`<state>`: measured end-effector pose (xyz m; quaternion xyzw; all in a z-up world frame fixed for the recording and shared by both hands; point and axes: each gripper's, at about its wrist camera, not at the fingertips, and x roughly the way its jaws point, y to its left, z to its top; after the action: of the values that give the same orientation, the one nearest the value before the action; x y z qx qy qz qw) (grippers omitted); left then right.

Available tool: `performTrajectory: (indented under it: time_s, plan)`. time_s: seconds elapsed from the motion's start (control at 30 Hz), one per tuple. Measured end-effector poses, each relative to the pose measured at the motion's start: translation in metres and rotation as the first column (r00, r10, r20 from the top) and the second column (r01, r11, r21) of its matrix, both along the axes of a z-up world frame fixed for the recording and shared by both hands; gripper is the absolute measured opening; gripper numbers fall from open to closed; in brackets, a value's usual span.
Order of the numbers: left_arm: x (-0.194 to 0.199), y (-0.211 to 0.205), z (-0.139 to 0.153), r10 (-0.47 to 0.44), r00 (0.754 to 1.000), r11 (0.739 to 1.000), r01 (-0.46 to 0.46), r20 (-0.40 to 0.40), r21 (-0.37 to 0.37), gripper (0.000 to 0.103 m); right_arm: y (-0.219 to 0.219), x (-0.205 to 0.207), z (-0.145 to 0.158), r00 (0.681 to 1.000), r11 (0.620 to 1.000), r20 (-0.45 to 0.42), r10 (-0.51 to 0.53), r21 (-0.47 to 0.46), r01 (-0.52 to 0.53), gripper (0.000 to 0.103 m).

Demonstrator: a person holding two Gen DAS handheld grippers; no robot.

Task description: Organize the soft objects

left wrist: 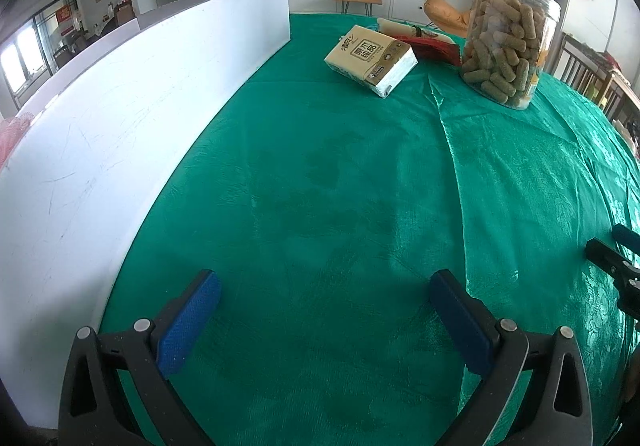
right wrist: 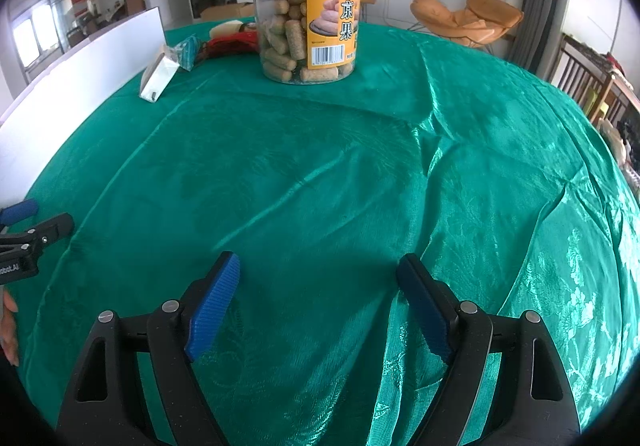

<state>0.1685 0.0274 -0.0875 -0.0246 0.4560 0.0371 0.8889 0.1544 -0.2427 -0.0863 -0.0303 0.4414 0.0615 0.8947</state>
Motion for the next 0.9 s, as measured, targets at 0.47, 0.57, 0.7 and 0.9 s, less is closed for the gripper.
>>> performTrajectory:
  time_s: [0.47,0.57,0.7,0.9]
  plan:
    - [-0.006,0.011,0.003,0.024,1.0,1.0,-0.024,-0.001,-0.003,0.103,0.006,0.006,0.004,0.999,1.0,-0.042,-0.006,0.004,0.006,0.086]
    - [-0.007,0.011,0.003,0.024,1.0,1.0,-0.024,-0.001,-0.003,0.103,0.033,0.019,0.024,0.996,0.996,0.016,0.084,0.016,-0.085,0.086]
    - [-0.006,0.011,0.003,0.023,1.0,1.0,-0.023,-0.001,-0.004,0.103,0.085,0.065,0.049,0.977,0.978,0.055,0.207,-0.021,-0.206,0.085]
    - [-0.006,0.011,0.003,0.023,1.0,1.0,-0.023,-0.001,-0.004,0.103,0.155,0.167,0.075,0.959,0.958,0.014,0.283,0.054,-0.283,0.085]
